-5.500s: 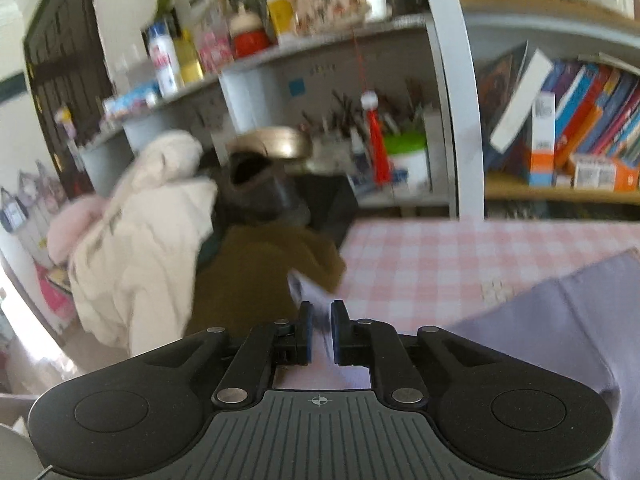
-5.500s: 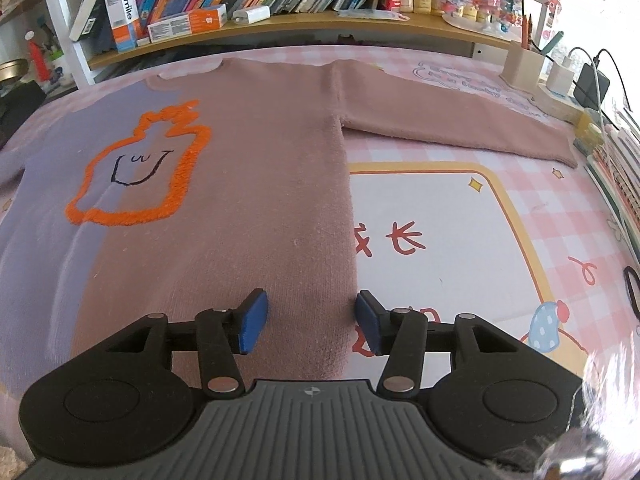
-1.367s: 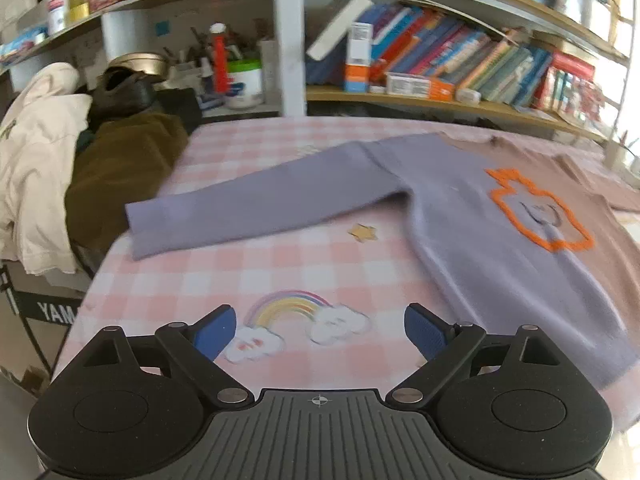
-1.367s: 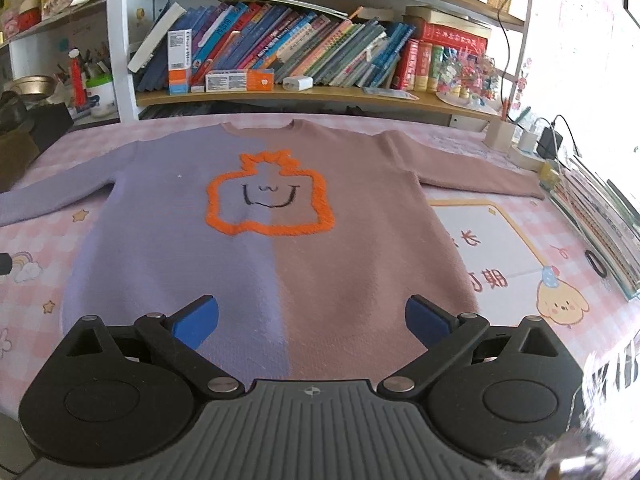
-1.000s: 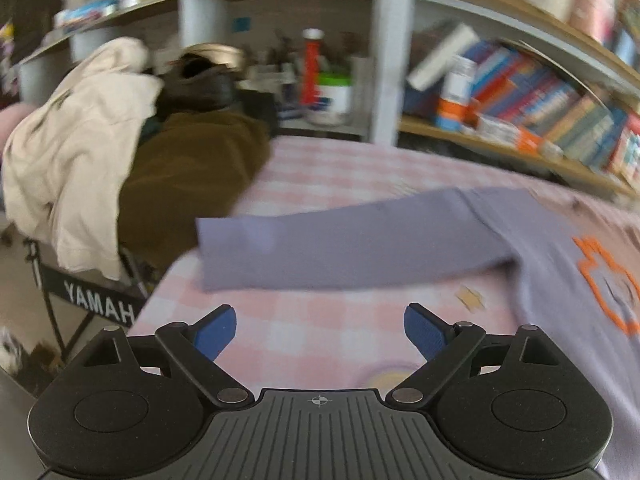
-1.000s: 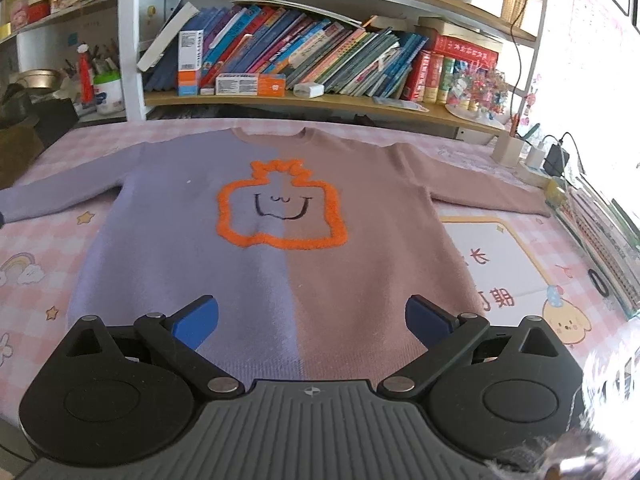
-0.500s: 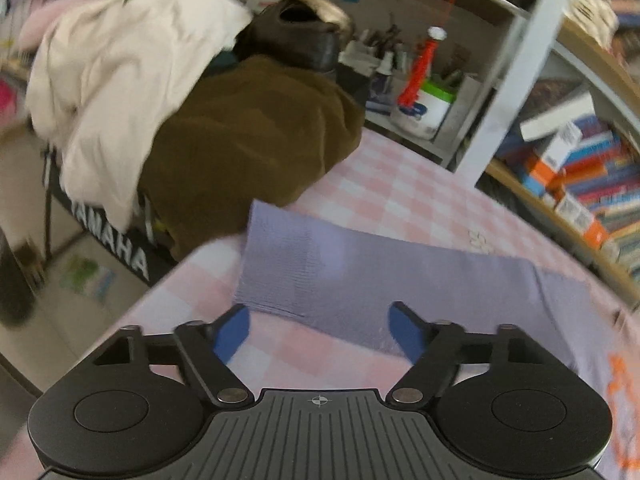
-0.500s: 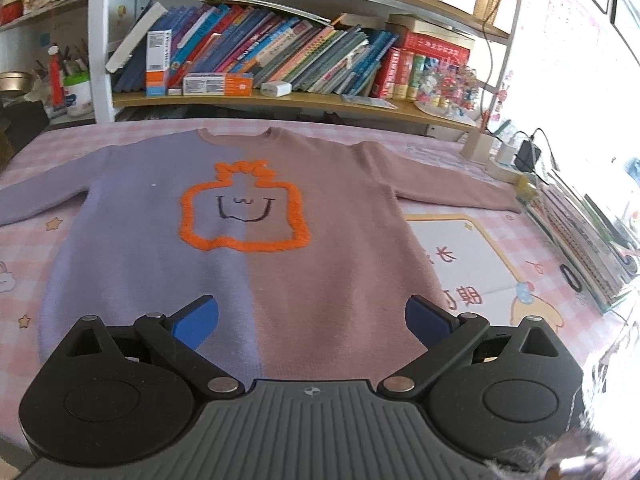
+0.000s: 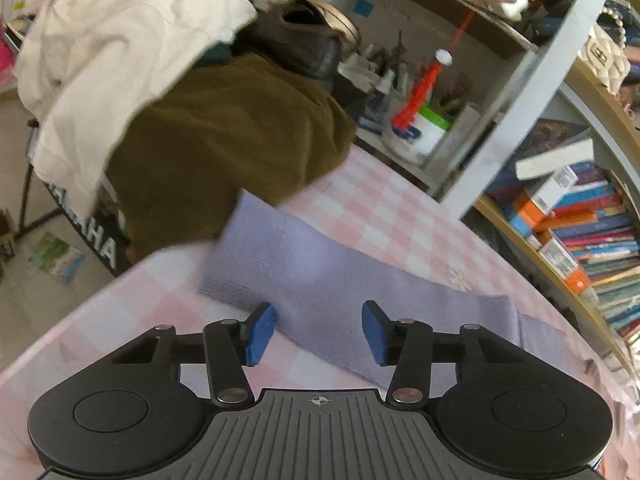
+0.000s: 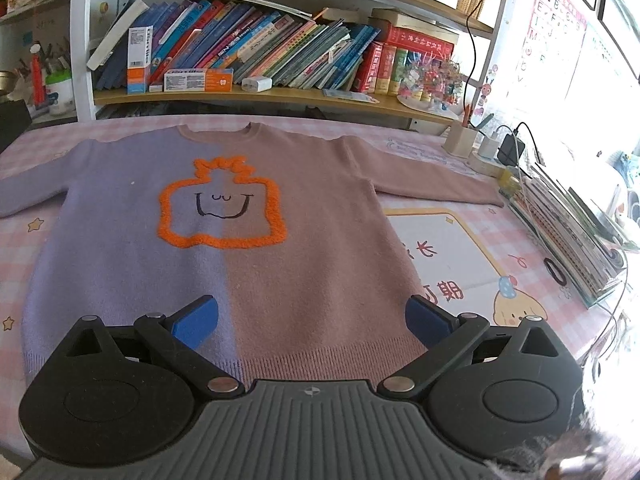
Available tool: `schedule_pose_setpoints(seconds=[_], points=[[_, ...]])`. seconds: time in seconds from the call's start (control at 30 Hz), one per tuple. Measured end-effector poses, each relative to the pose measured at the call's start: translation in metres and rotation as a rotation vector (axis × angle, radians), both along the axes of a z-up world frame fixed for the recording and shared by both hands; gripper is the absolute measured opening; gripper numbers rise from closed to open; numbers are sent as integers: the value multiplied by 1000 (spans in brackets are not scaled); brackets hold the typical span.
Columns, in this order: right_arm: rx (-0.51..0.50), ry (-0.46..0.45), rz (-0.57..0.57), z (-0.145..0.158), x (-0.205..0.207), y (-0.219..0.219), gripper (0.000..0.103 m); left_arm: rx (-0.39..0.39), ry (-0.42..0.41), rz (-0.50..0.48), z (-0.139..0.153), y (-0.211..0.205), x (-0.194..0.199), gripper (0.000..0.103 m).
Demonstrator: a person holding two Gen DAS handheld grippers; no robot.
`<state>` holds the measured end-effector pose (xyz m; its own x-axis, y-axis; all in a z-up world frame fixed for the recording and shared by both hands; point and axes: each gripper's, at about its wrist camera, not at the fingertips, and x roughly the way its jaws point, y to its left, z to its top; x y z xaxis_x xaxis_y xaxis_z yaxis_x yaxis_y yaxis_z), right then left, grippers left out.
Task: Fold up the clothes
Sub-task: 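Grasp the lavender sleeve cuff with the left gripper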
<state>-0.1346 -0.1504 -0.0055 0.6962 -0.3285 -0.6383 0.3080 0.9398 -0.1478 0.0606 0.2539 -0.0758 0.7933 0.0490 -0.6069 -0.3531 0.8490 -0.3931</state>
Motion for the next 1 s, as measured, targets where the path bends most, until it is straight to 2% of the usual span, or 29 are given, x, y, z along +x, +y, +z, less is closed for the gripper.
schedule_pose_setpoints(seconds=[0.1, 0.2, 0.4, 0.5, 0.77, 0.9, 0.97, 1.0], points=[[4, 1, -1, 0, 2, 0, 101, 97, 1, 39, 6, 12, -5, 47], [7, 4, 4, -1, 5, 1, 101, 107, 25, 64, 4, 28, -5, 47], [2, 8, 12, 0, 6, 4, 101, 12, -5, 9, -1, 28, 4, 47], [-1, 6, 6, 1, 5, 4, 101, -82, -31, -36, -2, 21, 9, 47], [-3, -1, -8, 2, 2, 2, 101, -243, -44, -54, -8, 6, 21, 41], [-3, -5, -16, 2, 1, 1, 101, -245, -35, -67, -9, -5, 24, 40], [-4, -6, -20, 2, 1, 1, 101, -226, -16, -29, -9, -4, 24, 21], [-2, -7, -20, 2, 1, 0, 101, -218, -7, -5, -10, -1, 24, 17]])
